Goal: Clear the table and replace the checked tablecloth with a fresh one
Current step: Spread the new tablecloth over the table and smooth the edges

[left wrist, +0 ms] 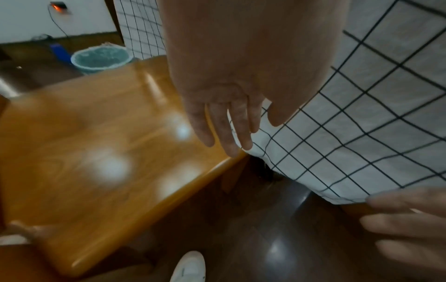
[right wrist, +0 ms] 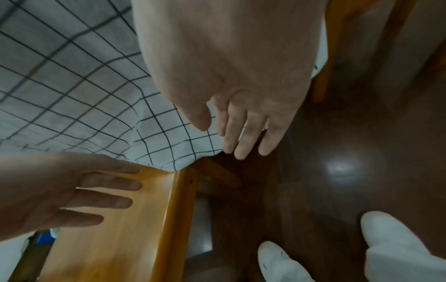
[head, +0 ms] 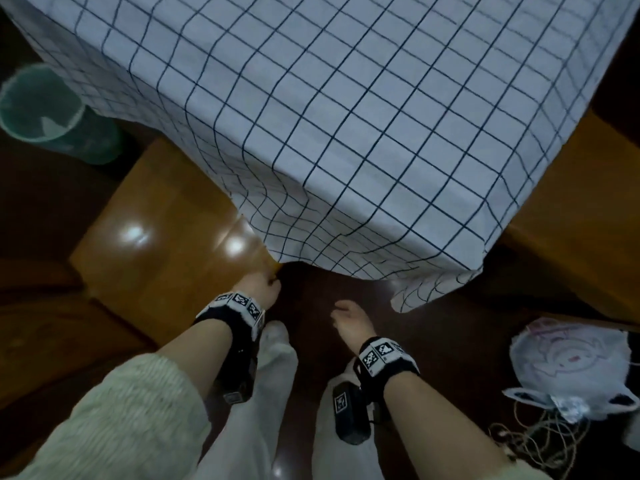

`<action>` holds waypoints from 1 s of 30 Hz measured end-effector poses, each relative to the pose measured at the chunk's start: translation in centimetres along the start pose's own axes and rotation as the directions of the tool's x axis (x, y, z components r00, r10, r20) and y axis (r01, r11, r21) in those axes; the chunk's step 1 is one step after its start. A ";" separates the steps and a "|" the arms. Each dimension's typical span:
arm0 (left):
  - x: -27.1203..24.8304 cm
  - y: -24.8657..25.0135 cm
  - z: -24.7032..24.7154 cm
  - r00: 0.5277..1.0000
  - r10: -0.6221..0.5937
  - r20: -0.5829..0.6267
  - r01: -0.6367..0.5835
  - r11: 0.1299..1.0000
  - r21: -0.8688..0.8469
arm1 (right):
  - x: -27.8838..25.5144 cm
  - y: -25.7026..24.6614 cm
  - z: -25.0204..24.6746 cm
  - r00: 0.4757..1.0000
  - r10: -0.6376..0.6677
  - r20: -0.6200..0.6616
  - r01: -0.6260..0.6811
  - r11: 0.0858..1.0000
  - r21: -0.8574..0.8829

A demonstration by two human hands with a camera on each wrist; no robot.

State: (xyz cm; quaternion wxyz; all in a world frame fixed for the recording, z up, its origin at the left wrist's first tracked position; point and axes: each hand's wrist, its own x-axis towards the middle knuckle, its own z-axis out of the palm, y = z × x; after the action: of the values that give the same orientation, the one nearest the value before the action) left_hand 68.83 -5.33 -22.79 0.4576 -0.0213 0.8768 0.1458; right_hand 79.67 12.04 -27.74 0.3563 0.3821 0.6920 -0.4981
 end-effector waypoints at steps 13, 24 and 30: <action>7.1 2.0 9.3 0.975 -0.190 -0.119 -0.011 0.493 -0.870 | 7.8 4.3 -1.4 0.995 -0.070 0.073 0.043 0.944 0.327; 13.8 1.2 13.8 0.987 -0.149 -0.064 -0.071 -0.041 -0.997 | 14.5 6.8 0.0 0.984 -0.142 0.109 0.074 0.878 0.472; 15.7 1.1 15.4 0.992 -0.097 -0.083 -0.099 -0.171 -0.980 | 18.3 6.4 0.8 0.974 -0.194 0.119 0.090 0.807 0.583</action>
State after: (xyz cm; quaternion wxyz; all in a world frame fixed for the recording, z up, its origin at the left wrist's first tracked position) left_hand 71.77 1.44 -43.55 0.2206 -0.3724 0.4796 0.7633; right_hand 77.12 15.79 -46.58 0.2448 0.3742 0.5029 -0.7397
